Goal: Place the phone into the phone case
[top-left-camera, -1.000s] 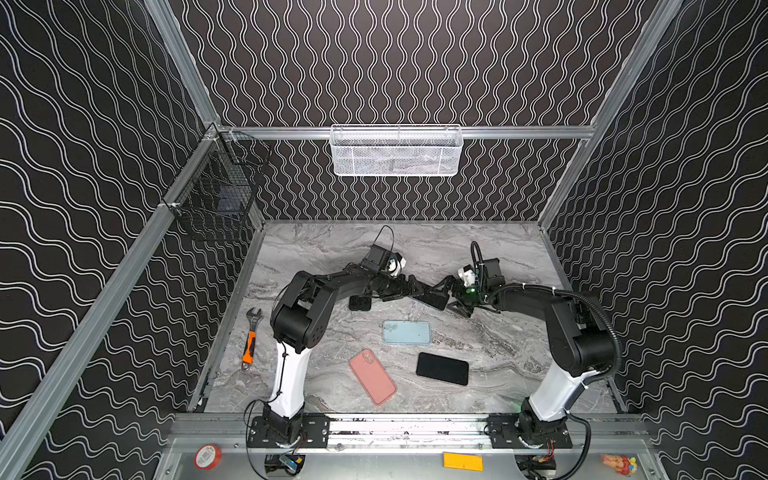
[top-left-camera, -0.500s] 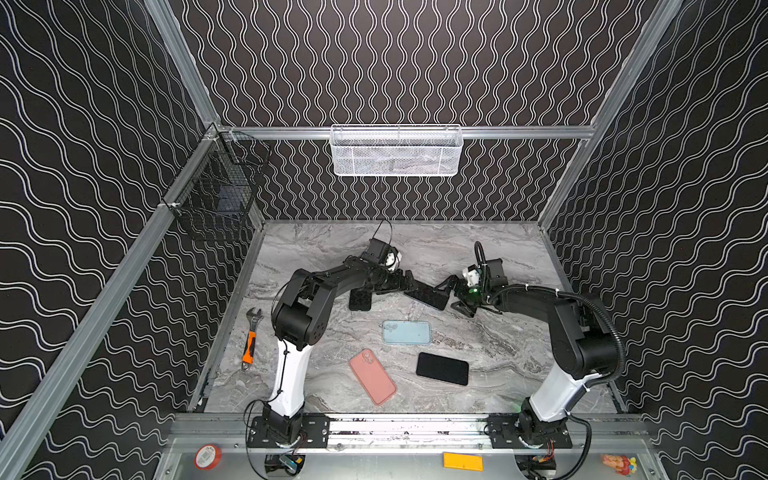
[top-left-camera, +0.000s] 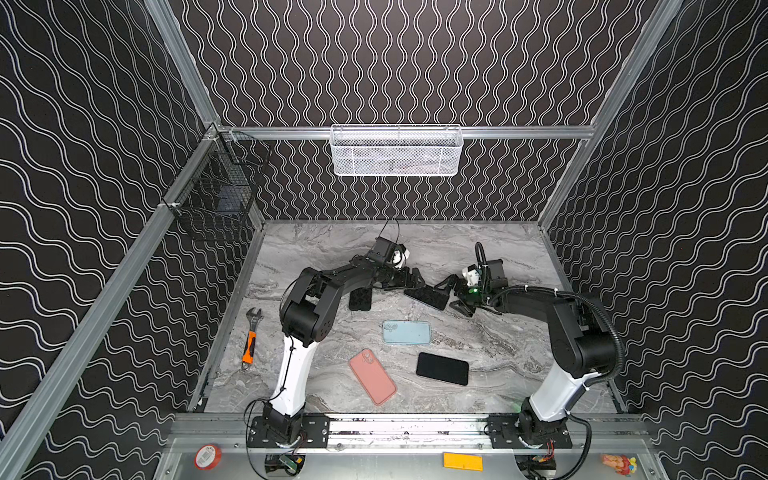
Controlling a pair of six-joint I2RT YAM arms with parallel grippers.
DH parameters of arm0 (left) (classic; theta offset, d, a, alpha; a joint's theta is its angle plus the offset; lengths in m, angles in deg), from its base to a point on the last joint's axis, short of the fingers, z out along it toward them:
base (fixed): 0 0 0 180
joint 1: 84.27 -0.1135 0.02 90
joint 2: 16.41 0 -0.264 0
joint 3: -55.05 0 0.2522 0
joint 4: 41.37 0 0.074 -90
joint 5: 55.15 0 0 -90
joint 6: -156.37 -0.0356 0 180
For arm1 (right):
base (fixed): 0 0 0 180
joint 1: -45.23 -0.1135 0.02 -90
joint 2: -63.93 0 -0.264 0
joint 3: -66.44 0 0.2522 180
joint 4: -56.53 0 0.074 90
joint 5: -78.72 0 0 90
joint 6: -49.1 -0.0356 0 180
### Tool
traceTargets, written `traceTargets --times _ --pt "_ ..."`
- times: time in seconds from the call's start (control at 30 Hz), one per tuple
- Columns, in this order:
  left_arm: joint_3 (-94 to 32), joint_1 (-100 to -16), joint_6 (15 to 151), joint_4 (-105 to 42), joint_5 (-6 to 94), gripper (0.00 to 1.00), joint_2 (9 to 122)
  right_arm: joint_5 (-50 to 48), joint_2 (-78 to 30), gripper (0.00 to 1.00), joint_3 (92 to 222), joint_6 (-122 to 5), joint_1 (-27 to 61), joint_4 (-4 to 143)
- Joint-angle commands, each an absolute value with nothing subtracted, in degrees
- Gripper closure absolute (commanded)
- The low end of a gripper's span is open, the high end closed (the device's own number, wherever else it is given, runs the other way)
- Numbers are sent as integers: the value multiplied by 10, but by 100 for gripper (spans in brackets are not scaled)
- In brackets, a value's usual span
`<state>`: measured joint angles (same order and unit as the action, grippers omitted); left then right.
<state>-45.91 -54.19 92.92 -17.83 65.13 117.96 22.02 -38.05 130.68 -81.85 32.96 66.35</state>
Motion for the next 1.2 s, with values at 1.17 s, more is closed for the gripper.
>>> traceTargets --times 1.17 --pt "-323 -540 1063 -327 708 28 1048 186 -428 0 1276 -811 329 694"
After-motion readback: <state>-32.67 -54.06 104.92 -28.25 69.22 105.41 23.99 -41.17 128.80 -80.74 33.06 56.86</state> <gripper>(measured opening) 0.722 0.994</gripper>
